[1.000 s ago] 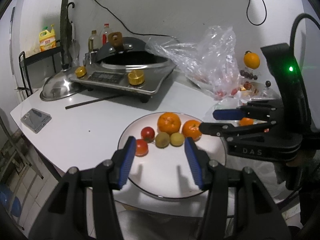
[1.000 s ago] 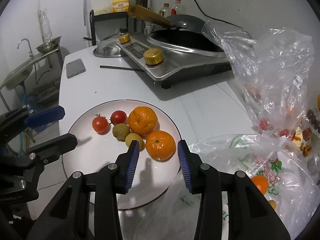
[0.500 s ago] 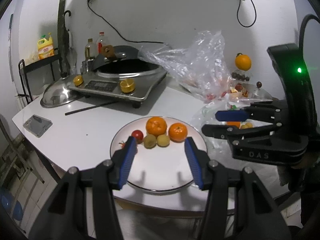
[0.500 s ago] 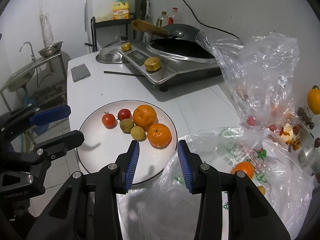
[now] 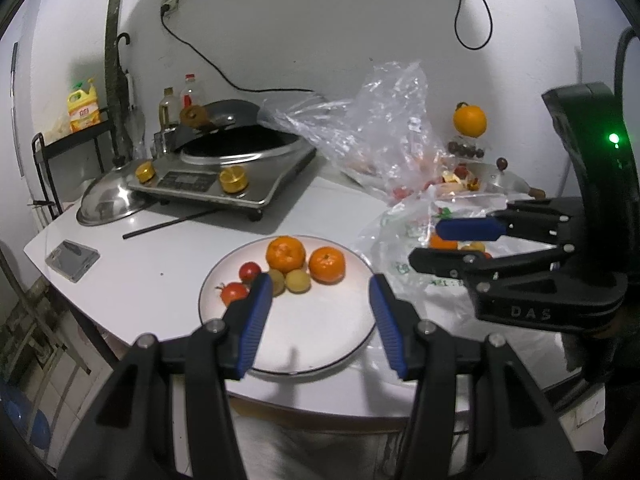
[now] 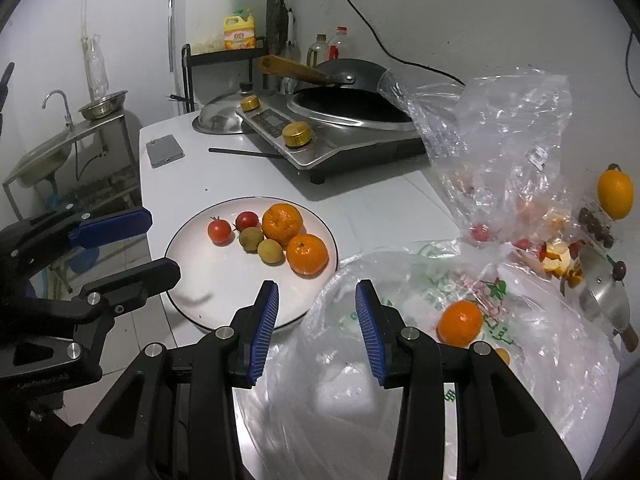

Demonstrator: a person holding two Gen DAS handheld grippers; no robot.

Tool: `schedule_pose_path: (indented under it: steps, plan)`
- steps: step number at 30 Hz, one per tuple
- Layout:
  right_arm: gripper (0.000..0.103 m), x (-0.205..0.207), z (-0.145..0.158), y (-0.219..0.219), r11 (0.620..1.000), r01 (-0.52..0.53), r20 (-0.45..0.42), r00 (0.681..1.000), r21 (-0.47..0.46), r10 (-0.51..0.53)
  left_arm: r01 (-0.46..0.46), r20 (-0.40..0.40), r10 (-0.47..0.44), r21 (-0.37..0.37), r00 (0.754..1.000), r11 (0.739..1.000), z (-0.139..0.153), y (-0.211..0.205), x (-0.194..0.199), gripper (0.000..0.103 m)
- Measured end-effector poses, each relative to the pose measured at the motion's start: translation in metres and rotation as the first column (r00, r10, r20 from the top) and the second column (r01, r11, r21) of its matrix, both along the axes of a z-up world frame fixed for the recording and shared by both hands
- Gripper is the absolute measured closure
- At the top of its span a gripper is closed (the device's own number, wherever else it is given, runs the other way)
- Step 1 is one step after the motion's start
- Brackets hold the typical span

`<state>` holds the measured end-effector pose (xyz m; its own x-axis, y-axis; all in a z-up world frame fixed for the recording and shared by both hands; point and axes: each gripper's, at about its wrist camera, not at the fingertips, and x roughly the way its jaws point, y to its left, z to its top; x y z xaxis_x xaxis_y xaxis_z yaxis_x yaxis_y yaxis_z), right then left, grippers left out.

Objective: Organize fruits
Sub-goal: 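Move both open grippers back over the plastic fruit bag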

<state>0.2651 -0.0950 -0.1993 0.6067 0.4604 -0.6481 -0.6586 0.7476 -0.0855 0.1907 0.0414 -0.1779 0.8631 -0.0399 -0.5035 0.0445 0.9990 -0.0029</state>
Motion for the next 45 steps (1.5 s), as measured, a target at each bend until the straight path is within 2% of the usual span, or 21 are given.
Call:
schedule_pose_path:
  steps: [20,45]
  plan:
    - [0.060,-0.001,-0.001,-0.059,0.997,0.067,-0.001,0.998,0.050,-0.067,0.059,-0.028,-0.058,0.055,0.998,0.997,0.000,-0.046,0.009,0.051]
    - [0.060,0.029,-0.027,-0.123,0.981,0.178,-0.055,0.983,0.076,-0.174,0.128,-0.101,-0.119,0.089,0.988,0.988,-0.022,-0.096,0.048,0.051]
